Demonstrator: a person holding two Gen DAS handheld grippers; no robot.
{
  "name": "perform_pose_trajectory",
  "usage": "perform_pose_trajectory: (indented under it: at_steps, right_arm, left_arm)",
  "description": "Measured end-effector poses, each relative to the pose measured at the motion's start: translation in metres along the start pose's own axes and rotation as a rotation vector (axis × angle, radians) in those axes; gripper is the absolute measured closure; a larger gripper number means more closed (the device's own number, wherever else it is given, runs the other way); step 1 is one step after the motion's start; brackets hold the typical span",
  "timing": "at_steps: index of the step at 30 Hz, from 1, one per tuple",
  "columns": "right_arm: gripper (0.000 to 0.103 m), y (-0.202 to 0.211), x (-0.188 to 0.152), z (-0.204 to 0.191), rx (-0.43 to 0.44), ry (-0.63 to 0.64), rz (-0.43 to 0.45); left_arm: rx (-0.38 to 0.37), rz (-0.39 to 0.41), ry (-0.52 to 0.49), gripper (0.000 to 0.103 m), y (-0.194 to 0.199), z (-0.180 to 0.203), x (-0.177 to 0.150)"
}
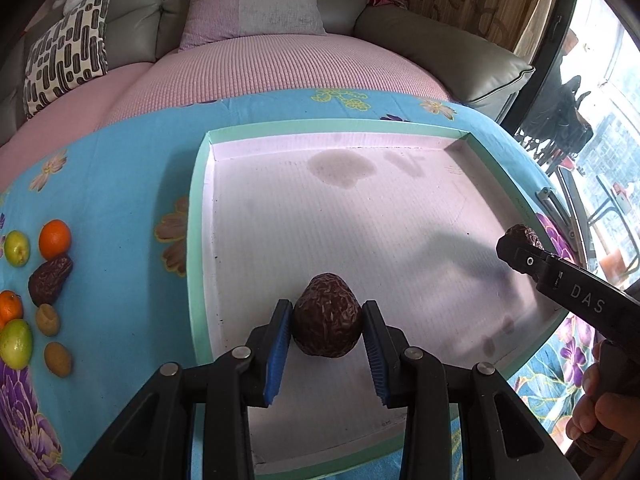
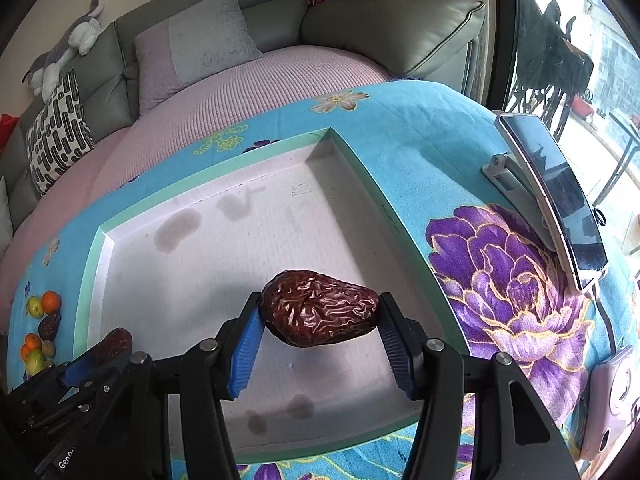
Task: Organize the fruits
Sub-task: 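Carry both held dates over the white tray with both tools, then open the left tool to drop its date while the right tool releases the large date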
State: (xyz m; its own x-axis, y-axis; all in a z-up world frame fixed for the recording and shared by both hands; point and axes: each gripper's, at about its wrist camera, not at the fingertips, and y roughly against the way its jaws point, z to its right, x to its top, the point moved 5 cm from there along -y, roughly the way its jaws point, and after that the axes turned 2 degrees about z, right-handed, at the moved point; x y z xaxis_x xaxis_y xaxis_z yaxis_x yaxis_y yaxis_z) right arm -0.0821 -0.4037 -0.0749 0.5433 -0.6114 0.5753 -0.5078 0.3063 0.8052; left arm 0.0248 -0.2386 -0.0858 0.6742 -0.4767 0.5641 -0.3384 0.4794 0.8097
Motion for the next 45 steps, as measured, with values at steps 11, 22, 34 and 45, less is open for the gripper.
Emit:
perform_pose_trajectory:
  at_steps: [11, 22, 34, 45]
  right_arm:
    - [0.045, -0.009, -0.004, -0.002, -0.015, 0.017, -0.035]
    - [0.045, -0.014, -0.005, -0.002, -0.032, 0.026, -0.058]
    - [0.045, -0.016, -0.006, -0.003, -0.041, 0.033, -0.06]
    - [0.031, -0.018, -0.004, -0.009, -0.056, 0.075, -0.06]
  left_arm:
    - [0.008, -0.014, -0.013, 0.065, -0.001, 0.004, 0.0]
    - [-0.01, -0.007, -0.019, 0.056, 0.008, 0.005, 0.004]
    - [0.144, 0.078, 0.086, 0.009, 0.032, -0.042, 0.018]
    - [0.251, 0.116, 0.219, 0.0, 0.037, -0.086, 0.017]
